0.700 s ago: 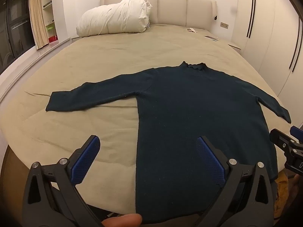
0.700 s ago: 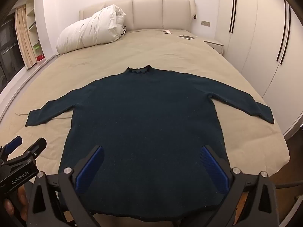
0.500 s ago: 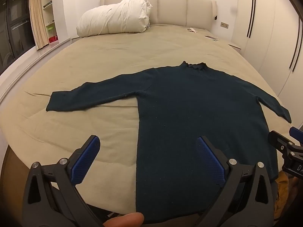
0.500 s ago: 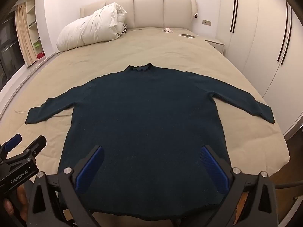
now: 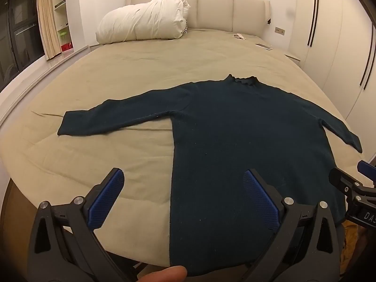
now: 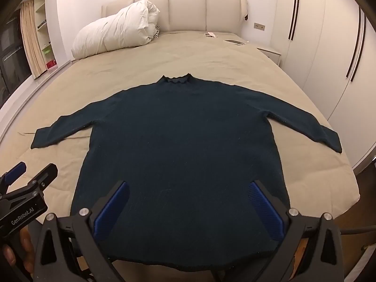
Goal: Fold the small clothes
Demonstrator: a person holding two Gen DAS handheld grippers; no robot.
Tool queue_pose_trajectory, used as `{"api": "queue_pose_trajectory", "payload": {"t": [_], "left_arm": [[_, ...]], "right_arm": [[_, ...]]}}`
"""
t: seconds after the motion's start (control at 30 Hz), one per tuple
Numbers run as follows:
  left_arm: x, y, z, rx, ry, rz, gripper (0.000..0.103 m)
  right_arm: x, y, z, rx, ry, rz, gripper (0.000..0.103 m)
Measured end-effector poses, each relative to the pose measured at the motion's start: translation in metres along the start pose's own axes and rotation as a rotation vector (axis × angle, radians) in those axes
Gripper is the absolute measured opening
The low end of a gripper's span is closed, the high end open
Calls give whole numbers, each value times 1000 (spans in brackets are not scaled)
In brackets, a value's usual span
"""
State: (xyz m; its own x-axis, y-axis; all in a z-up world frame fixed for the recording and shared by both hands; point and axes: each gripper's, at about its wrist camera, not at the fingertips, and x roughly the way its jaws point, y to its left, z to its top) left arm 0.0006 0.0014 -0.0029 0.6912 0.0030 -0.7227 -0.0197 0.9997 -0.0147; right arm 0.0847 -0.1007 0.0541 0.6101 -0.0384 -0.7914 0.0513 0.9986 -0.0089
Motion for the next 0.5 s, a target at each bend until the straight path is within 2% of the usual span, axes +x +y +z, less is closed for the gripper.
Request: {"api": "queue_pose_trajectory", "payload": {"t": [0.5], "left_arm": [[3,9,-8,-10,10,4,103]], "right_arm": [[2,2,-1,-5,15,1,103]]}}
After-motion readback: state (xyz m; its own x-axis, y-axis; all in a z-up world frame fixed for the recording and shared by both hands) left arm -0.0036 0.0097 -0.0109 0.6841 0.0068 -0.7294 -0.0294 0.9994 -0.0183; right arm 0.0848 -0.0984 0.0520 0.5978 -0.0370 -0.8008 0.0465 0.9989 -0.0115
